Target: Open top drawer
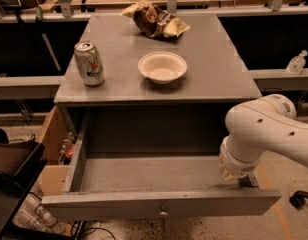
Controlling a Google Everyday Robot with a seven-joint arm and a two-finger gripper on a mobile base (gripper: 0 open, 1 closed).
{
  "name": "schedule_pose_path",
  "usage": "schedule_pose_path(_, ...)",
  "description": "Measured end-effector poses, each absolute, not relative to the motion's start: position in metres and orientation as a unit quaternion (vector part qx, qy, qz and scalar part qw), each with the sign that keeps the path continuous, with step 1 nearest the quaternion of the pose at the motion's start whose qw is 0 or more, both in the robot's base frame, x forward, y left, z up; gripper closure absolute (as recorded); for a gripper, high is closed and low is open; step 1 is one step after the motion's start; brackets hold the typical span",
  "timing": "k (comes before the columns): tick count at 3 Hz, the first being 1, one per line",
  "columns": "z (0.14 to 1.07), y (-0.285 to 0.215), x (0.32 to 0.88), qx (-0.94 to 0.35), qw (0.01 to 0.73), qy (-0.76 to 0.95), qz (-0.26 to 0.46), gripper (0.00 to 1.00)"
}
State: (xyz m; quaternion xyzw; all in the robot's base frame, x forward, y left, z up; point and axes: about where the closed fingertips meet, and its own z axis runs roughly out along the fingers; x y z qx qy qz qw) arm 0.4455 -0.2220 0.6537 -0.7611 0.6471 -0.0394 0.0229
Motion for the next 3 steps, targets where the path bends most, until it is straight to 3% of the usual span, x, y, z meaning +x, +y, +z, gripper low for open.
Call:
schedule_pose_path(2, 0.6339, -0.2281, 0.3972, -0.749, 0.006, 0.662, 0.018, 1.00)
schedule_pose_path(3, 0.6346, -0.2286, 0.3964, -0.749, 0.006, 0.663, 0.017, 0.82)
